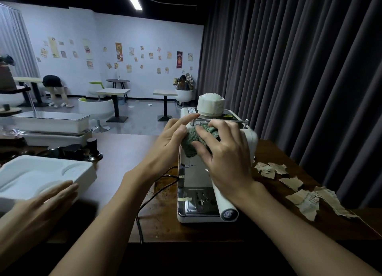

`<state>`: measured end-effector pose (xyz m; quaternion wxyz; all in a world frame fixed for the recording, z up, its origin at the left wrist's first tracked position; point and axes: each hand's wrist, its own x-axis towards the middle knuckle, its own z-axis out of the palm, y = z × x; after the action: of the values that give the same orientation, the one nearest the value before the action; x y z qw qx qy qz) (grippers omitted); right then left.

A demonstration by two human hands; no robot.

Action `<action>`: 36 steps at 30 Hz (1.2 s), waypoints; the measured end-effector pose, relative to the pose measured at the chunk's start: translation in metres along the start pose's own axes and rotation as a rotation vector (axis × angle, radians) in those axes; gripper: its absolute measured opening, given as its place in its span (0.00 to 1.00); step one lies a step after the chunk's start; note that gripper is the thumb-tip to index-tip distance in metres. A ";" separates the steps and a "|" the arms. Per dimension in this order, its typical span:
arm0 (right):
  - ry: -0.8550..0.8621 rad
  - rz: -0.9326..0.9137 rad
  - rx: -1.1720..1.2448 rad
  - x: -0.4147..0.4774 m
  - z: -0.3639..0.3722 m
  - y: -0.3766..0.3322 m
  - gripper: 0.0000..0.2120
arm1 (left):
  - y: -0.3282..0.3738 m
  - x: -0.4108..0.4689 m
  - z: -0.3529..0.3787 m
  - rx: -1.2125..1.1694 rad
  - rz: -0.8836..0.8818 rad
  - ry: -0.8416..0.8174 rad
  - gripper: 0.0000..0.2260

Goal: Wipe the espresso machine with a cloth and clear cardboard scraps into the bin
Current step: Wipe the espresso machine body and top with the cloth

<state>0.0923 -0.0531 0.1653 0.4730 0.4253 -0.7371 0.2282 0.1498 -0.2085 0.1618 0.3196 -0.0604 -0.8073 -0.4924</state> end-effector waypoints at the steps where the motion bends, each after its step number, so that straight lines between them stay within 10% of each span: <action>1: 0.014 -0.005 -0.009 -0.001 0.000 0.004 0.17 | 0.000 0.000 0.000 0.004 -0.003 0.007 0.18; 24: 0.076 0.029 0.029 -0.032 -0.015 0.042 0.17 | 0.000 0.000 0.007 0.040 -0.004 0.041 0.17; 36: -0.142 -0.280 0.186 -0.017 -0.001 0.029 0.15 | 0.000 -0.002 0.011 0.052 0.006 0.045 0.17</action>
<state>0.0721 -0.0297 0.1526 0.4056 0.5806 -0.6780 0.1969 0.1466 -0.1989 0.1578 0.3404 -0.0434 -0.8122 -0.4717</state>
